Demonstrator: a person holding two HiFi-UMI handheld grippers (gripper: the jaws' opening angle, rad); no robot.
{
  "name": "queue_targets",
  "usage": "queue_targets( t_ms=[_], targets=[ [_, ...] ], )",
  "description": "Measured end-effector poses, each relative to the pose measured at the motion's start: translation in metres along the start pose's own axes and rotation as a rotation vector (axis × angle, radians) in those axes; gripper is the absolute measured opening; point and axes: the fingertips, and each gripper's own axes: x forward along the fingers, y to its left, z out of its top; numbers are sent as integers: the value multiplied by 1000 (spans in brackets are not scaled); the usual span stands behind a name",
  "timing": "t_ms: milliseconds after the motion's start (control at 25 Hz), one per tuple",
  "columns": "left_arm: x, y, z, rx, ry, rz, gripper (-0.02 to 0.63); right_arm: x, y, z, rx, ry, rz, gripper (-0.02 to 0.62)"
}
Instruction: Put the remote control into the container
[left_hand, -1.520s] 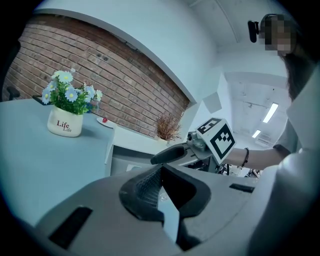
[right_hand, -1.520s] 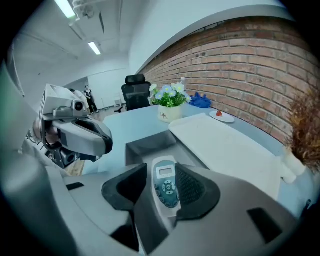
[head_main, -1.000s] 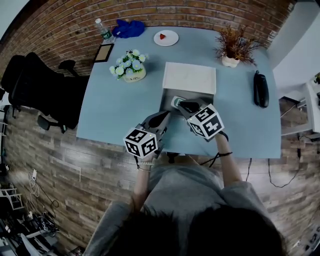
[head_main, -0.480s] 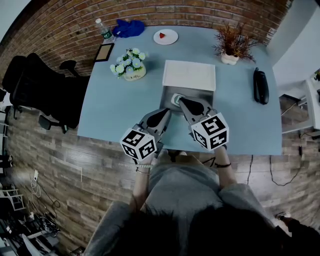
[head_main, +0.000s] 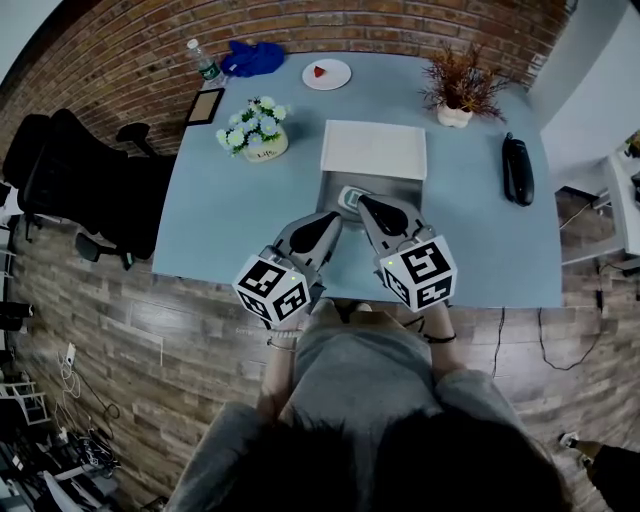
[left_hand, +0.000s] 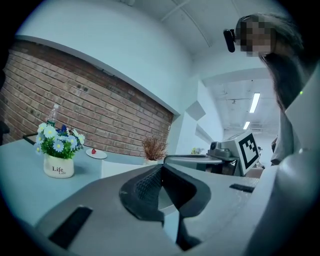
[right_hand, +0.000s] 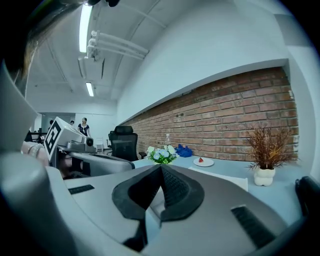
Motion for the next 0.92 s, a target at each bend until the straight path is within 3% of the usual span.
queue_targets(
  t_ms=[920],
  targets=[
    [-5,5,1,9,1,19,3,5,5,3,-17,-20,33,-2]
  ],
)
